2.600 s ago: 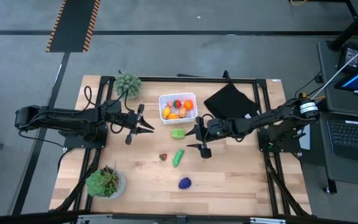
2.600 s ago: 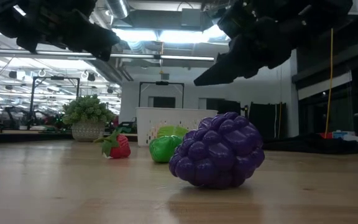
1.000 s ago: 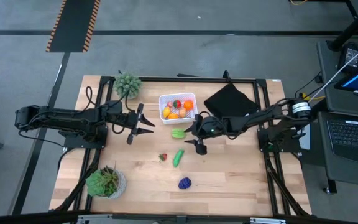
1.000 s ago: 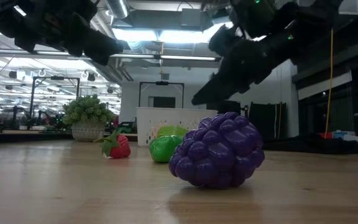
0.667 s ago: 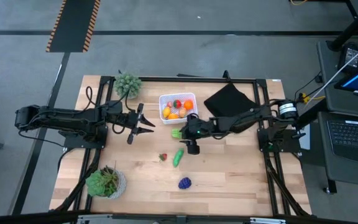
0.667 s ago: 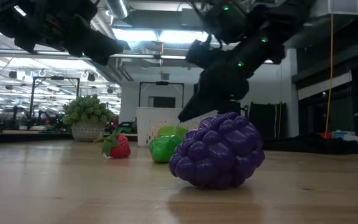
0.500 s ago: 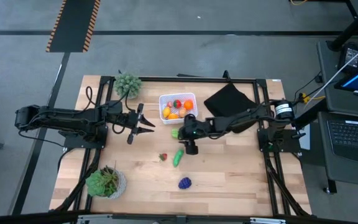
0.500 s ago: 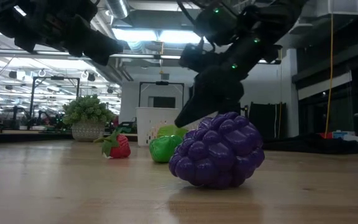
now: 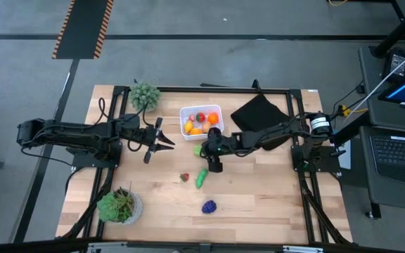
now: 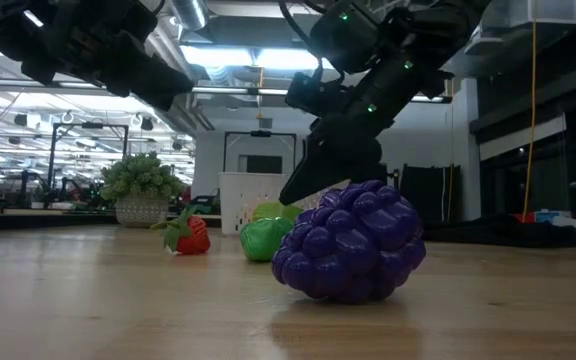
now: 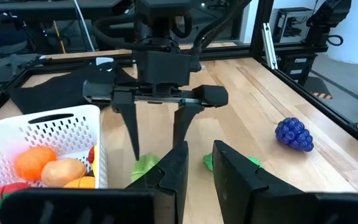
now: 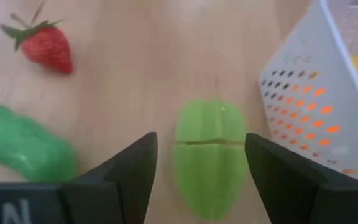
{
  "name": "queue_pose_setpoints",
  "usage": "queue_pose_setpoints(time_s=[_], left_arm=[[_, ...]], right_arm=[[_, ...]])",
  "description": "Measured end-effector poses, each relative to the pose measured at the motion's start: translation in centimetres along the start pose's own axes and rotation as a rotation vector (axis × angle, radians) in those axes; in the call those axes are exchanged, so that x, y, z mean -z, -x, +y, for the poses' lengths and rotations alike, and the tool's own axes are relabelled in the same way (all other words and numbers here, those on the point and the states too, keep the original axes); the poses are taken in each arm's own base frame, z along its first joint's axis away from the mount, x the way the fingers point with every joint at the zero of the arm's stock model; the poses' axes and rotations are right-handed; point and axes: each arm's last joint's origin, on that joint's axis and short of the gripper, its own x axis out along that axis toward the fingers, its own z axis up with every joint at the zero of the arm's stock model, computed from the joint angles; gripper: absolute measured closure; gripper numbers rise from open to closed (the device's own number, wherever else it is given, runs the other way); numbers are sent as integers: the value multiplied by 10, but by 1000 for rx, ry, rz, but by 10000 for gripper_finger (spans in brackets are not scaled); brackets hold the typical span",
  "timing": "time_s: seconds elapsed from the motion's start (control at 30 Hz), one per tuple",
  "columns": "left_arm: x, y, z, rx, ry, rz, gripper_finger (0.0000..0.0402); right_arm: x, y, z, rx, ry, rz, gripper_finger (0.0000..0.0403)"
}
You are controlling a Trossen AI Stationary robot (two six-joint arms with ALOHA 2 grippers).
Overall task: Pick and placing Produce into tupperware
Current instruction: Put the star fruit into the white bin
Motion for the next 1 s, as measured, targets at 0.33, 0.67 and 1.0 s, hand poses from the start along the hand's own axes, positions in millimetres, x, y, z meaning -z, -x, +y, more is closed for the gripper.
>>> queue_pose_setpoints(time_s=[0.33,0.67,1.0], left_arm=[[0,0,0,0,-7,1,321],[1,0,0,1,-2,12,296],[2,0,0,2,1,18,275]], right_arm=[[-21,4,-1,4,-8,-63,159],[-24,5,-2,-1,-51,-54,151],[-21,5,0,-5,-29,-21,34]])
